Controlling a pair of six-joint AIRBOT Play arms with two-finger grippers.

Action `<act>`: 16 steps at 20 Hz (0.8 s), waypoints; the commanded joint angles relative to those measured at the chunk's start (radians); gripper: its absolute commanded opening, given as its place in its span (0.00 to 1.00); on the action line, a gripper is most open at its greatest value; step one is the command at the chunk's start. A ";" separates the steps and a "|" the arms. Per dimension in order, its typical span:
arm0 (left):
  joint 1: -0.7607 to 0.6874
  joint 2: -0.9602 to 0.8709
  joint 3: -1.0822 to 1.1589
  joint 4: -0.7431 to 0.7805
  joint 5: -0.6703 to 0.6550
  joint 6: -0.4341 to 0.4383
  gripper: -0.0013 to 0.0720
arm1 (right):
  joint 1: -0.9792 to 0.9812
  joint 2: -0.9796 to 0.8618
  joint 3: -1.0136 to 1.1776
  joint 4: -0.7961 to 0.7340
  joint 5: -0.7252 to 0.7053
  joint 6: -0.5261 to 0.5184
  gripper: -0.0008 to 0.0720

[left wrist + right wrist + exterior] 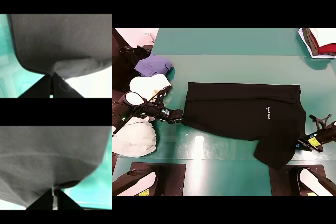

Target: Fold the shirts.

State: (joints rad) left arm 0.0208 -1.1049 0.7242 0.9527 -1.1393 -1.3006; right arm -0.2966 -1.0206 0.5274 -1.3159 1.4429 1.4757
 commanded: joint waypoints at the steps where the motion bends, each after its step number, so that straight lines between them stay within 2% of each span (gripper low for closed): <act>1: 0.000 0.001 0.001 0.002 -0.002 0.001 0.05 | 0.060 -0.013 0.067 -0.018 0.005 0.000 0.03; 5: 0.000 0.065 0.009 0.074 -0.061 0.003 0.05 | 0.127 0.023 0.166 -0.135 0.133 0.000 0.03; 9: 0.000 0.202 -0.016 0.228 -0.247 -0.039 0.05 | 0.159 0.201 0.192 -0.211 0.202 0.000 0.03; 12: 0.000 0.256 -0.043 0.181 -0.340 -0.090 0.05 | 0.160 0.318 0.192 -0.177 0.225 0.000 0.03; 14: 0.000 0.256 -0.040 0.115 -0.319 -0.089 0.05 | 0.160 0.356 0.192 -0.142 0.157 0.000 0.03; 16: 0.000 0.246 -0.024 0.109 -0.203 -0.091 0.05 | 0.160 0.338 0.195 -0.086 0.072 -0.002 0.03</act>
State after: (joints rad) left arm 0.0200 -0.8673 0.6922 1.0920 -1.4097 -1.3769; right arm -0.1387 -0.7101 0.7174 -1.4628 1.6020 1.4757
